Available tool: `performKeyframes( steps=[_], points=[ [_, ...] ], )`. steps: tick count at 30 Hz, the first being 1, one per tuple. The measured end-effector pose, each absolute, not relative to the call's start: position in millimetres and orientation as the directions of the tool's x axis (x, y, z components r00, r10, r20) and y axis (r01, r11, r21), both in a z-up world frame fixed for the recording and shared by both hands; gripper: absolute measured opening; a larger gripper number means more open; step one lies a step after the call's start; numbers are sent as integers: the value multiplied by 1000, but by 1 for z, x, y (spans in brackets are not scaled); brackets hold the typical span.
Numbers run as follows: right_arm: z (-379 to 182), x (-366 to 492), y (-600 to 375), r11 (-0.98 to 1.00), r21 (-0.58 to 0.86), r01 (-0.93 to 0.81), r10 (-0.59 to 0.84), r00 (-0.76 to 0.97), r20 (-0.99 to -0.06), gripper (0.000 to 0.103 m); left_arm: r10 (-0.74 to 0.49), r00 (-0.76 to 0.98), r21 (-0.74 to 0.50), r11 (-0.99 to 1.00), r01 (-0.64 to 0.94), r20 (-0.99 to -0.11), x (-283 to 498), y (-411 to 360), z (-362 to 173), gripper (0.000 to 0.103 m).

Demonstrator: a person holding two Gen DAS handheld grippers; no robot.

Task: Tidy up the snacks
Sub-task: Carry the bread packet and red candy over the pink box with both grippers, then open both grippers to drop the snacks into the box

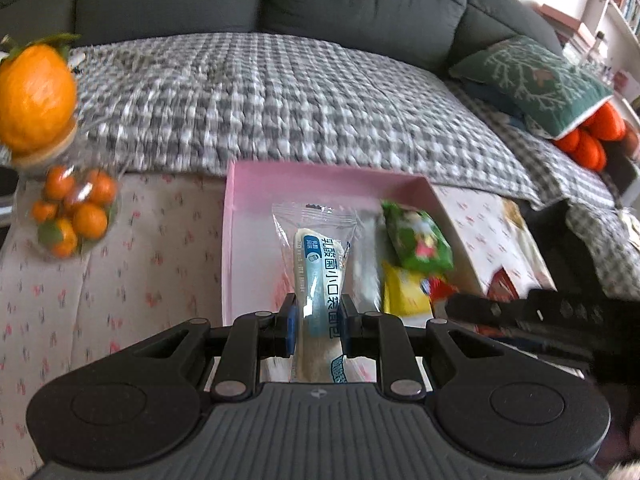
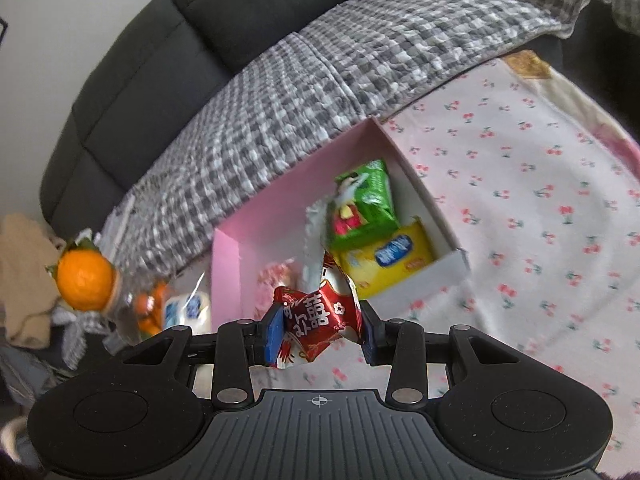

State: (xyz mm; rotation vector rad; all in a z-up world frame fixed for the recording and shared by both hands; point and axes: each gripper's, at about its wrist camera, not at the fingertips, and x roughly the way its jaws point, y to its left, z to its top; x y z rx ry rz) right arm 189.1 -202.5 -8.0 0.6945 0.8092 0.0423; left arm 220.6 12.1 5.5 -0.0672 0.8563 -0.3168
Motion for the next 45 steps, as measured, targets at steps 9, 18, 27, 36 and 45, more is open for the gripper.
performKeyframes(
  steps=[9, 18, 27, 36, 45],
  points=[
    [-28, 217, -197, 767, 605, 214, 297, 718, -630, 38, -264, 633, -153, 962, 226, -728, 270, 4, -14, 18],
    [-38, 225, -195, 785, 581, 215, 275, 720, -638, 39, -251, 667, -134, 966, 222, -702, 287, -3, -24, 18],
    [-32, 221, -197, 789, 566, 238, 234, 735, -636, 70, -238, 694, -110, 968, 225, -680, 288, -3, -26, 50],
    [-27, 217, -196, 796, 552, 247, 221, 731, -646, 76, -221, 693, -92, 971, 219, -687, 283, 0, -21, 72],
    [-19, 207, -198, 799, 541, 263, 212, 719, -662, 82, -218, 687, -82, 971, 225, -693, 266, 1, -15, 80]
  ],
)
